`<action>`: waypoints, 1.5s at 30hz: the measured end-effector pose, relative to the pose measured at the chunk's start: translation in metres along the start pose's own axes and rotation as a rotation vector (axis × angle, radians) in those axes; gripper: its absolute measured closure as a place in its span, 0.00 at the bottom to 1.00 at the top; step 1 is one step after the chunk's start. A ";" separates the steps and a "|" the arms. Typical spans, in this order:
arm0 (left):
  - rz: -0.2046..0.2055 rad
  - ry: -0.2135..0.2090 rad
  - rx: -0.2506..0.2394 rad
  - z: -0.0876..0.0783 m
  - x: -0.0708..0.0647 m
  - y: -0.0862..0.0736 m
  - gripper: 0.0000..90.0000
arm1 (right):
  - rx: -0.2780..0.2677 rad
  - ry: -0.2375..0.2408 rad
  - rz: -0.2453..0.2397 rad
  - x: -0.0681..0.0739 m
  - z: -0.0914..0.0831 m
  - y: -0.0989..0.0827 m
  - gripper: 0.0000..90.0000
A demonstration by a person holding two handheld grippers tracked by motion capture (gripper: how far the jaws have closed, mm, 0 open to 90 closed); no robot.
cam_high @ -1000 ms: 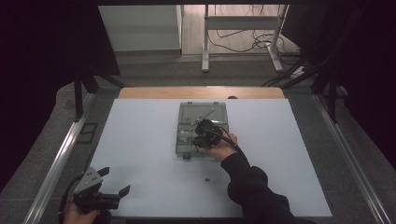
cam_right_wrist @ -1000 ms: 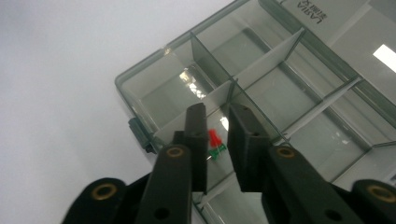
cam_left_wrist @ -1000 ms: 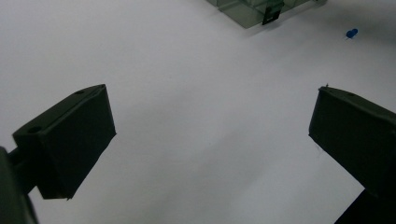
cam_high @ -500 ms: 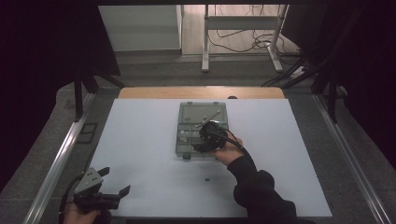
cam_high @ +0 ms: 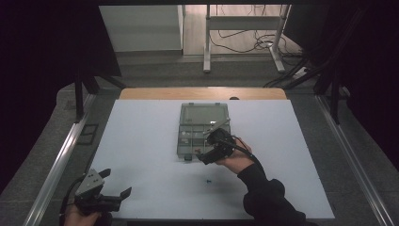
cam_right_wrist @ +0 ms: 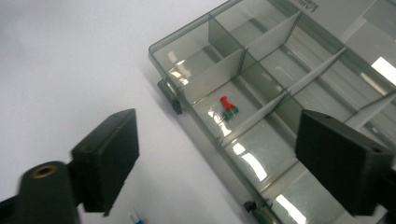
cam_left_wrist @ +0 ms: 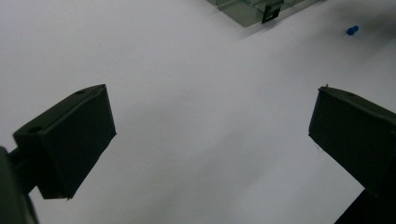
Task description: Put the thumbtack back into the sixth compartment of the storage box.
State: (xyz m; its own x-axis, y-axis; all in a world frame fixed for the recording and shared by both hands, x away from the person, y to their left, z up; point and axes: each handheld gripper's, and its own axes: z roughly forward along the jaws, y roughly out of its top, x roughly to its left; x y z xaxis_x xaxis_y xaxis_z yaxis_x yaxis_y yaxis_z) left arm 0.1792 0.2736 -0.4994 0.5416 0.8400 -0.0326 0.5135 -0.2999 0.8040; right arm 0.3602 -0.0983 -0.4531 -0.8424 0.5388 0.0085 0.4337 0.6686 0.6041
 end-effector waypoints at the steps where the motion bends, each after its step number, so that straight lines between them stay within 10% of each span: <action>1: 0.000 0.000 0.000 0.000 0.000 0.000 0.01 | -0.001 0.002 0.004 0.000 -0.001 -0.002 0.12; 18: 0.008 0.001 0.002 0.000 -0.001 0.000 0.01 | 0.096 -0.031 0.009 0.012 -0.004 -0.029 0.02; 45: 0.017 0.001 0.005 0.001 -0.002 0.000 0.01 | 0.202 0.095 -0.106 0.041 0.020 -0.056 0.77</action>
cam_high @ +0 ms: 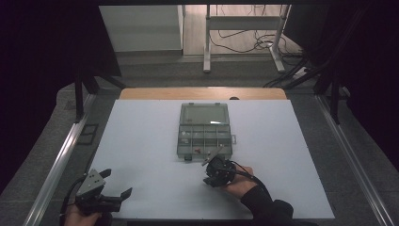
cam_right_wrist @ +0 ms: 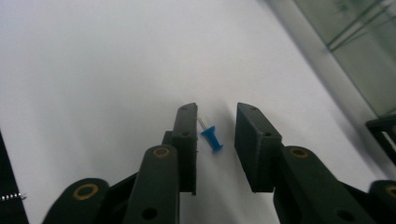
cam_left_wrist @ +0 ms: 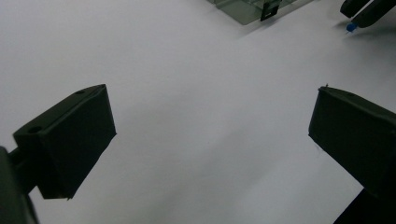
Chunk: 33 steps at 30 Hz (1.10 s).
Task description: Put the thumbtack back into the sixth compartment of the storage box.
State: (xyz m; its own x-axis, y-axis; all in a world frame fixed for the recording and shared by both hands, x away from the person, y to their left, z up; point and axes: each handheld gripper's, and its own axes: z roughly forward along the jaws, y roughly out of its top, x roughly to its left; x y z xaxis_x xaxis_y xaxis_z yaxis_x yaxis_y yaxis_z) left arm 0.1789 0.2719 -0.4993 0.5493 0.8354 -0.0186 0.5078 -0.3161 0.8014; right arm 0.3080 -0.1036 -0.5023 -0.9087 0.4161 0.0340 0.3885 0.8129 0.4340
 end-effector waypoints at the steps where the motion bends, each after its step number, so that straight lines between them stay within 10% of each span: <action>1: 0.000 0.000 0.000 0.000 0.000 0.000 0.01 | 0.005 0.000 -0.006 0.001 0.002 0.000 0.79; 9: 0.003 0.000 0.001 0.000 0.000 0.000 0.01 | 0.023 -0.018 -0.021 0.002 0.005 -0.001 0.93; 33: 0.001 -0.002 0.004 0.000 0.000 0.000 0.01 | -0.072 -0.006 0.016 -0.004 -0.013 0.001 0.93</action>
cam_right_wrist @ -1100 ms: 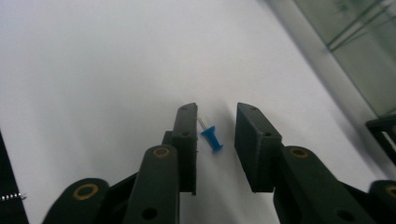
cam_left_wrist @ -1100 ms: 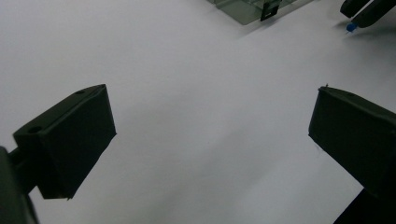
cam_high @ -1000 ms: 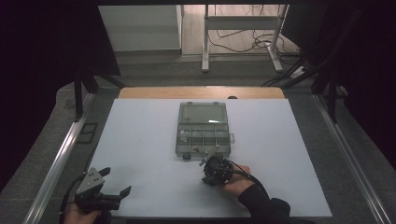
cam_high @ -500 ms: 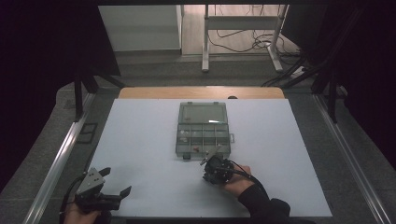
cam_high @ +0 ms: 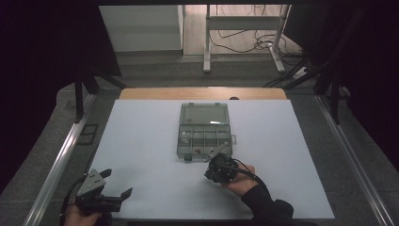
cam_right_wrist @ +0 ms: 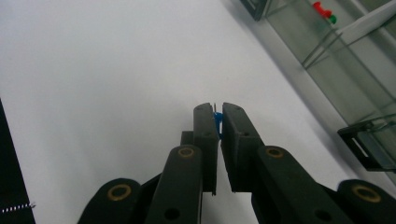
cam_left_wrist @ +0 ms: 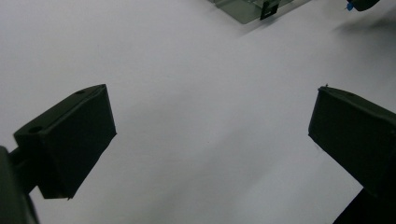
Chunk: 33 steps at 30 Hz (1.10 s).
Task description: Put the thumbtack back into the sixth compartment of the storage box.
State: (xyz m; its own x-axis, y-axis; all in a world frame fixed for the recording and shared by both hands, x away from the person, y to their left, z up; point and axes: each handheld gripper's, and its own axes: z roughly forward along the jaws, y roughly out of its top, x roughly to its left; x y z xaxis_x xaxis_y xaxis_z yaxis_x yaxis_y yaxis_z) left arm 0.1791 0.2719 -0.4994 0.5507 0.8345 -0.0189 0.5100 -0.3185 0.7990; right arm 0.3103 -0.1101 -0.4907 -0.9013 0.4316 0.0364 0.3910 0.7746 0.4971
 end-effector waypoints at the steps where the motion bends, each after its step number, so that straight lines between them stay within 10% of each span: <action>1: -0.001 0.000 0.000 0.000 0.000 0.000 0.01 | -0.004 0.002 0.004 0.000 -0.001 0.000 0.93; 33: -0.008 -0.001 0.000 0.000 0.001 0.000 0.01 | -0.134 -0.009 0.067 -0.020 -0.022 0.023 0.93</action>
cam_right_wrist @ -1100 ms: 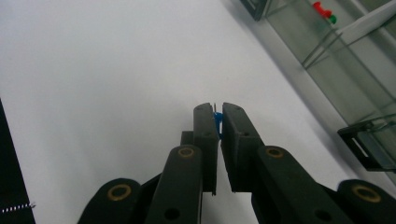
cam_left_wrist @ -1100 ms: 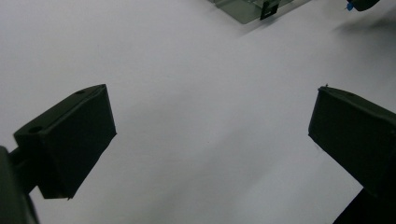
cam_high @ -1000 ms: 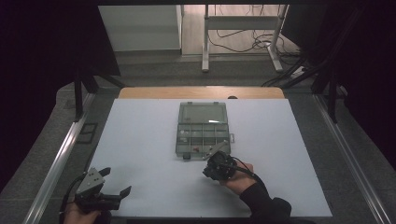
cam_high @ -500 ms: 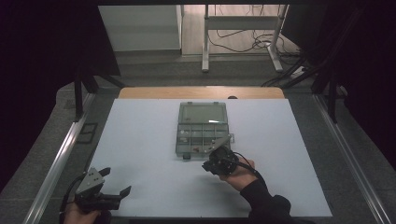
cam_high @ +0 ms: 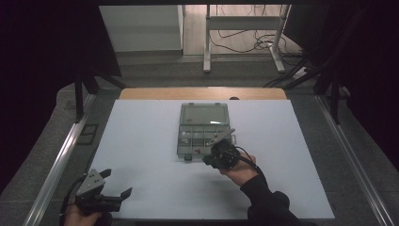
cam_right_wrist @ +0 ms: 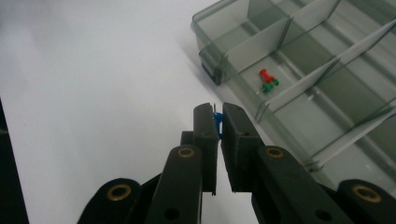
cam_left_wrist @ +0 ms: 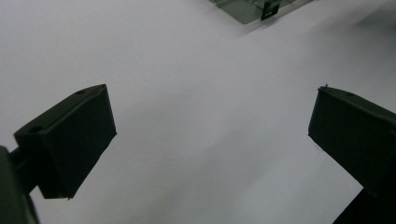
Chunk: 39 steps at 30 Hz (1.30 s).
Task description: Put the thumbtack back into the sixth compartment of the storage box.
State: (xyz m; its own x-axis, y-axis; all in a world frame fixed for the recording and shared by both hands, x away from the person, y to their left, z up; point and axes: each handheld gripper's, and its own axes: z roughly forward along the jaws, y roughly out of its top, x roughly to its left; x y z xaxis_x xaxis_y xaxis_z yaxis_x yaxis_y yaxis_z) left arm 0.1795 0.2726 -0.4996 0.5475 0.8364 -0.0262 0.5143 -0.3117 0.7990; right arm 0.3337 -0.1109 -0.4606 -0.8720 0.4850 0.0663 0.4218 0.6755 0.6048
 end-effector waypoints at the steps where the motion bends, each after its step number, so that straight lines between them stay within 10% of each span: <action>1: 0.000 0.000 0.000 0.000 0.000 0.000 0.01 | -0.004 -0.001 -0.003 -0.001 0.000 0.001 0.93; 39: 0.010 -0.001 0.009 0.001 -0.001 0.000 0.02 | 0.031 -0.090 0.028 -0.029 0.047 0.042 0.92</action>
State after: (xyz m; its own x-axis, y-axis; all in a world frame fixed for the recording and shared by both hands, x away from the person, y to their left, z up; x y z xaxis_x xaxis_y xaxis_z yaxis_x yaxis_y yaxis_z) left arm 0.1799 0.2716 -0.4997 0.5533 0.8328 -0.0186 0.5144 -0.3240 0.7940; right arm 0.3888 -0.0706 -0.4741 -0.8341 0.5515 0.0104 0.4547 0.6767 0.5791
